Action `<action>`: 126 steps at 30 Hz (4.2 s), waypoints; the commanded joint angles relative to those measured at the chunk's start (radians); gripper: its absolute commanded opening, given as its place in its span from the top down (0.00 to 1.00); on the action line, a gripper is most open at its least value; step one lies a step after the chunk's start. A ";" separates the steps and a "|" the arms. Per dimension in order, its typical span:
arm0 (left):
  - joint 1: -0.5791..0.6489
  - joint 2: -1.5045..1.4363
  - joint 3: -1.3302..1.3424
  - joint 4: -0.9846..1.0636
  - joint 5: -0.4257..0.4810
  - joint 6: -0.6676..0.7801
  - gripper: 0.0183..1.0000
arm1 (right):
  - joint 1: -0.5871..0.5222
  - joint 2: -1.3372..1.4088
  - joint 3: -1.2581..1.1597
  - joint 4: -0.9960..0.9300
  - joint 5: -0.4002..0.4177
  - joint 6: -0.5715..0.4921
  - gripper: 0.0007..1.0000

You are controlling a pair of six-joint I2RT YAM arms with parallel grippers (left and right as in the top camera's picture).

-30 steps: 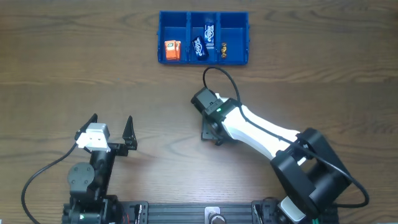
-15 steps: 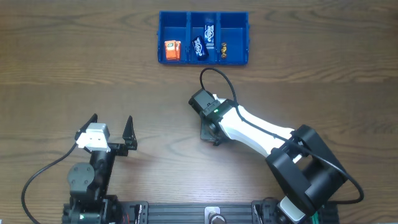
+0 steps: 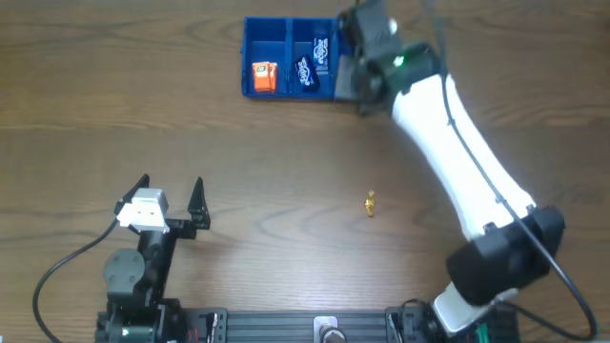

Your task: Sort Candies Into Trays

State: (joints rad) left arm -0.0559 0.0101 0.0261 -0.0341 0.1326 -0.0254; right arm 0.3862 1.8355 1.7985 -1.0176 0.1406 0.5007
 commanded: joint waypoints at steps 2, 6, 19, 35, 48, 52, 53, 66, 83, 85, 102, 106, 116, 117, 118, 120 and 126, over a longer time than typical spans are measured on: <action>0.004 -0.006 -0.021 -0.032 0.018 0.003 0.00 | -0.039 0.303 0.231 0.020 0.068 -0.155 0.79; 0.004 -0.006 -0.021 -0.032 0.018 0.003 0.00 | -0.058 0.383 0.251 0.098 0.069 -0.156 0.76; 0.004 -0.006 -0.021 -0.032 0.018 0.003 0.00 | 0.015 -0.073 -0.128 0.148 0.068 -0.116 0.36; 0.004 -0.006 -0.021 -0.032 0.018 0.003 0.00 | 0.115 -0.308 -0.933 0.200 -0.050 0.120 0.35; 0.004 -0.006 -0.021 -0.032 0.018 0.003 0.00 | 0.114 -0.171 -0.934 0.270 -0.057 0.121 0.50; 0.004 -0.006 -0.021 -0.032 0.018 0.003 0.00 | 0.114 -0.158 -0.934 0.293 -0.056 0.120 0.55; 0.004 -0.006 -0.021 -0.032 0.018 0.003 0.00 | 0.114 -0.153 -0.934 0.298 -0.056 0.120 0.55; 0.004 -0.006 -0.021 -0.032 0.018 0.003 0.00 | 0.124 -0.181 -0.902 0.282 -0.098 0.120 0.83; 0.004 -0.006 -0.021 -0.032 0.018 0.003 0.00 | -0.029 0.140 0.185 -0.048 0.106 -0.167 0.82; 0.004 -0.006 -0.021 -0.032 0.018 0.003 0.00 | -0.046 0.235 0.256 0.001 0.106 -0.172 0.82; 0.004 -0.006 -0.021 -0.032 0.018 0.003 0.00 | -0.099 0.328 0.282 0.161 0.041 -0.227 0.32; 0.004 -0.006 -0.021 -0.032 0.018 0.003 0.00 | -0.121 0.185 0.280 0.096 0.056 -0.290 0.24; 0.004 -0.006 -0.021 -0.032 0.018 0.003 0.00 | -0.213 -0.509 -0.320 0.240 0.128 -0.350 0.10; 0.004 -0.006 -0.021 -0.032 0.018 0.003 0.00 | -0.213 -0.577 -0.390 0.261 0.129 -0.351 0.05; 0.004 -0.006 -0.021 -0.032 0.018 0.003 0.00 | -0.213 -0.680 -0.496 0.297 0.128 -0.349 0.00; 0.004 -0.006 -0.021 -0.032 0.018 0.003 0.00 | -0.214 -0.851 -0.680 0.373 0.128 -0.349 0.00; 0.004 -0.006 -0.021 -0.032 0.018 0.003 0.00 | -0.271 -1.180 -1.107 0.587 0.073 -0.349 0.00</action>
State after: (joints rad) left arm -0.0559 0.0101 0.0273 -0.0364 0.1322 -0.0254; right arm 0.1535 0.7635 0.8585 -0.4854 0.2481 0.1642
